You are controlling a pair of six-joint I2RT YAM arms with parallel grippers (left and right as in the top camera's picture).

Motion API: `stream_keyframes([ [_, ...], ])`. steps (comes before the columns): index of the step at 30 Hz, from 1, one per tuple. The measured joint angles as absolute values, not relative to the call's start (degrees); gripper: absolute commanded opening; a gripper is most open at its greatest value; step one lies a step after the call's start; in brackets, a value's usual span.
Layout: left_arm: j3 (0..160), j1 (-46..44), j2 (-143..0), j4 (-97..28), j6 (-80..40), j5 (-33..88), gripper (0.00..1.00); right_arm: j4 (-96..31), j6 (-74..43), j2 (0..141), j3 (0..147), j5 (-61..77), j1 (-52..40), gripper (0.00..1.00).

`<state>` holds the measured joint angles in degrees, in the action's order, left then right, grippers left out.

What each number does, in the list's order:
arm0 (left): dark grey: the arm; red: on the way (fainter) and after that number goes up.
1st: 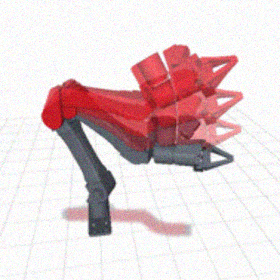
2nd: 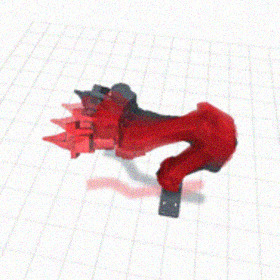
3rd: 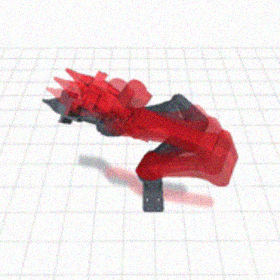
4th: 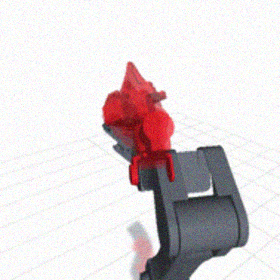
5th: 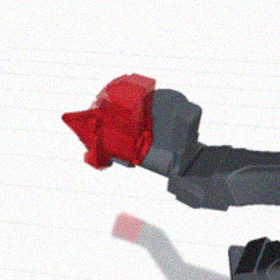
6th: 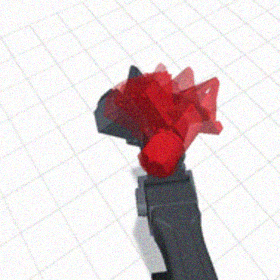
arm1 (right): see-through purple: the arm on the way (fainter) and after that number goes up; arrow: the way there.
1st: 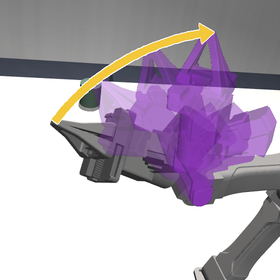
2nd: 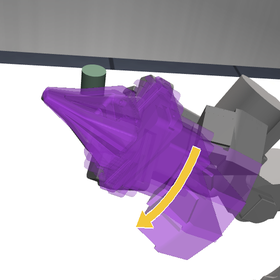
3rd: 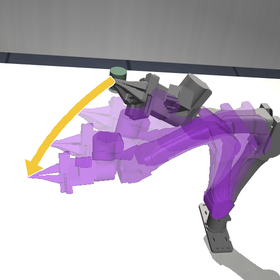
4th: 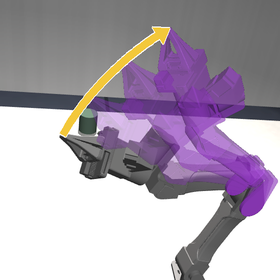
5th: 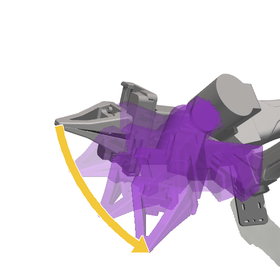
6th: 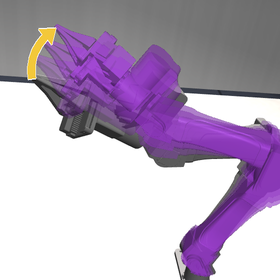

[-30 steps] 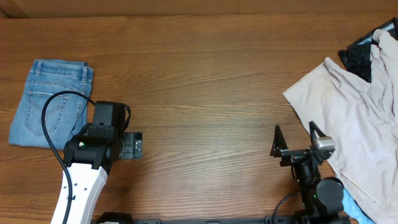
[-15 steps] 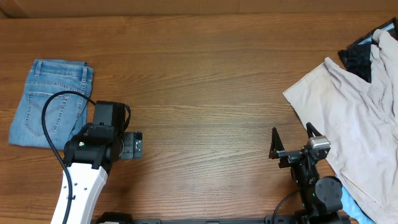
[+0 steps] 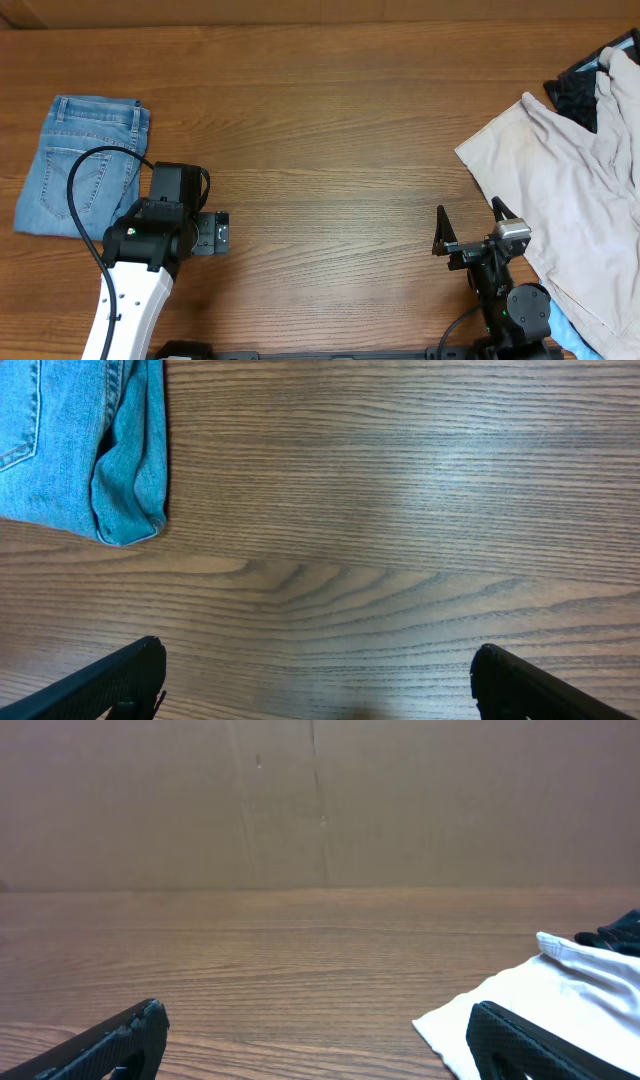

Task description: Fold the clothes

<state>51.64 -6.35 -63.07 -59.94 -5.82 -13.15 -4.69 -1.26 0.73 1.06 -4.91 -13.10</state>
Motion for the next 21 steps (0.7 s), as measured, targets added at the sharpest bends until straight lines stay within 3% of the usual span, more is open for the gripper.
stream_keyframes([
  [12,51.6,-6.3,-62.5,-59.9,-5.8,-13.1,1.00,-4.7,-1.3,0.7,1.1,-4.9,-13.1,1.00],
  [21,51.5,-6.3,-48.0,-61.1,-5.8,-12.6,1.00,-4.7,-1.2,0.7,1.1,-4.9,-13.1,1.00],
])
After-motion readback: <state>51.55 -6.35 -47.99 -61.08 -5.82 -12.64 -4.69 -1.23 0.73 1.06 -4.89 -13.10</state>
